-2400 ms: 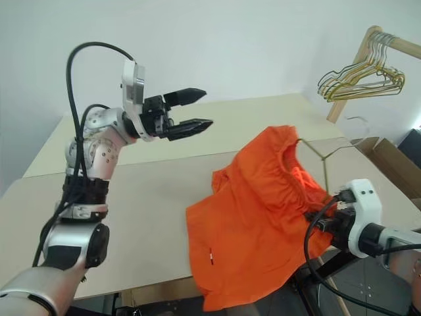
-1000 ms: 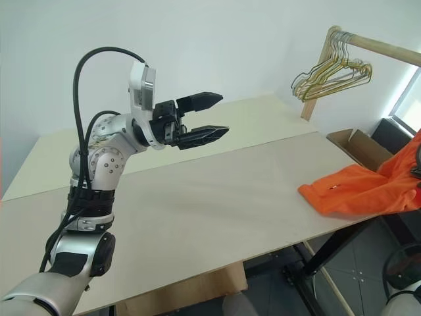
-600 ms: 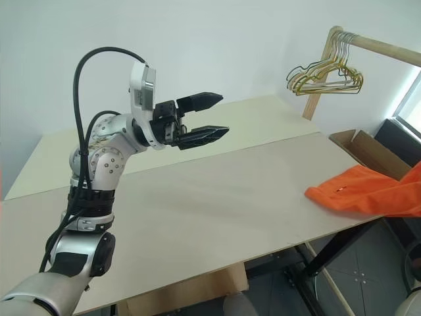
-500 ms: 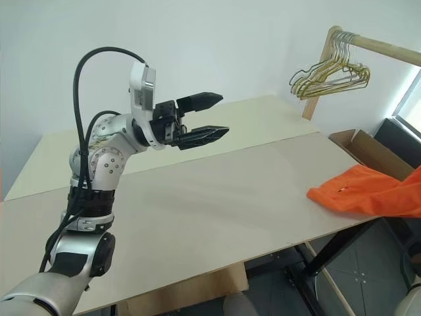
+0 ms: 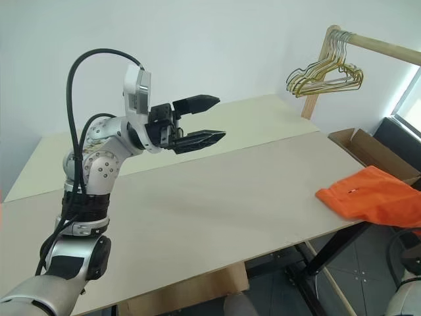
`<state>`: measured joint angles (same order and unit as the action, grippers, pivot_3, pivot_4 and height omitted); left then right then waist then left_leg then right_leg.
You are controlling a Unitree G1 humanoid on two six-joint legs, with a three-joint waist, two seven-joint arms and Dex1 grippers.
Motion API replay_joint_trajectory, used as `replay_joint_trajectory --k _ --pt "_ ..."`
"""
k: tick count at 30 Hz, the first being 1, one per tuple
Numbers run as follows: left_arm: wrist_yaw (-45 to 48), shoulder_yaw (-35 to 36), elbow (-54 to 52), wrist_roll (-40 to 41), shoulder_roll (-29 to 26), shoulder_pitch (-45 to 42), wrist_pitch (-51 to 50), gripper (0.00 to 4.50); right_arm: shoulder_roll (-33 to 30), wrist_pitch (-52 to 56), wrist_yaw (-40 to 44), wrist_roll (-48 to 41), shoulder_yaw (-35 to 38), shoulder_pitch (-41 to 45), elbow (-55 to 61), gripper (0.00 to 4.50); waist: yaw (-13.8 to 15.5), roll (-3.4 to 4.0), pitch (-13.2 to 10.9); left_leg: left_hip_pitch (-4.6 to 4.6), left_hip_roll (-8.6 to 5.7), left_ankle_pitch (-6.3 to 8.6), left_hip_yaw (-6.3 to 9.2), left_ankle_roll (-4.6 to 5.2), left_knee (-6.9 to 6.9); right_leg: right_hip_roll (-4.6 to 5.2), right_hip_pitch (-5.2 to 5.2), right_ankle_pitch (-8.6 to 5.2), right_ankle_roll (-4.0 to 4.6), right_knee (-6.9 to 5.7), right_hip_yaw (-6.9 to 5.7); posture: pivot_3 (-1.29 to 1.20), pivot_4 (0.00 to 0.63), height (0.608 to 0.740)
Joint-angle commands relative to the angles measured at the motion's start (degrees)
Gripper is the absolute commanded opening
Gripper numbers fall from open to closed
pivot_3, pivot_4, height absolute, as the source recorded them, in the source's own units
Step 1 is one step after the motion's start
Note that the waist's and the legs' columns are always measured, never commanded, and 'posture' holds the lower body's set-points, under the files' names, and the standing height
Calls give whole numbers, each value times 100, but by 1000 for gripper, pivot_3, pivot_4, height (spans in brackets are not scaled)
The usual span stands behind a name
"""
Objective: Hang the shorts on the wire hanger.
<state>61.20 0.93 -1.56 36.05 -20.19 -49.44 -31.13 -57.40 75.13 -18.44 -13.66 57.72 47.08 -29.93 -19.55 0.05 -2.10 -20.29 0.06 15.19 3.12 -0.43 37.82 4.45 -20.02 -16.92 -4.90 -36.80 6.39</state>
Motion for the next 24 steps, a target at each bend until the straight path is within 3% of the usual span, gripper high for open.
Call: replay_joint_trajectory --k 1,2,11,13,16,18,21,24 --pt "-9 91 -120 126 -85 -84 -12 4500 23 -378 -215 199 -48 10 677 4230 3 1 0 0 0 0 0 0 0 0 0 0 0 0 1 -295 0 740" --pt "-5 94 -116 139 -93 -88 -19 4500 73 -422 -262 257 -92 -17 816 4468 6 1 0 -1 0 0 0 0 0 0 0 0 0 1 1 -295 0 740" --pt "22 98 -94 254 -154 -72 -53 4500 961 -1087 -695 952 -863 -470 2863 4468 1 12 7 4 2 0 -2 0 0 -1 -1 2 -3 -3 9 -291 0 740" --pt "6 84 -79 243 -168 -52 -30 4500 1179 -1387 -787 1244 -1312 -732 3411 4468 -4 14 9 4 3 0 -1 0 0 -2 -1 2 -3 -3 11 -290 0 740" --pt "-32 54 -57 142 -223 18 24 4500 1244 -2702 -995 2234 -2727 -1631 4415 4468 16 24 15 4 3 0 -2 0 -1 -2 -4 3 -5 -4 12 -286 0 740" --pt "-56 34 -45 81 -277 71 59 4500 1312 -3402 -962 2559 -3276 -1910 4753 4468 -14 25 15 4 3 0 -4 0 -2 -3 -14 1 -7 -5 20 -286 0 740" --pt "-217 4 -64 -138 -397 244 116 4500 1449 -4535 -175 2368 -3943 -2101 4955 4468 -9 16 12 10 2 -1 -8 -3 -3 -2 -10 5 -12 -3 23 -242 0 740" --pt "-368 32 -242 -378 -591 588 228 4500 1700 -4965 1360 1266 -4257 -2212 5255 4468 -7 -11 4 11 5 -1 -7 -2 -3 -5 -5 6 -12 -2 22 -205 0 740"
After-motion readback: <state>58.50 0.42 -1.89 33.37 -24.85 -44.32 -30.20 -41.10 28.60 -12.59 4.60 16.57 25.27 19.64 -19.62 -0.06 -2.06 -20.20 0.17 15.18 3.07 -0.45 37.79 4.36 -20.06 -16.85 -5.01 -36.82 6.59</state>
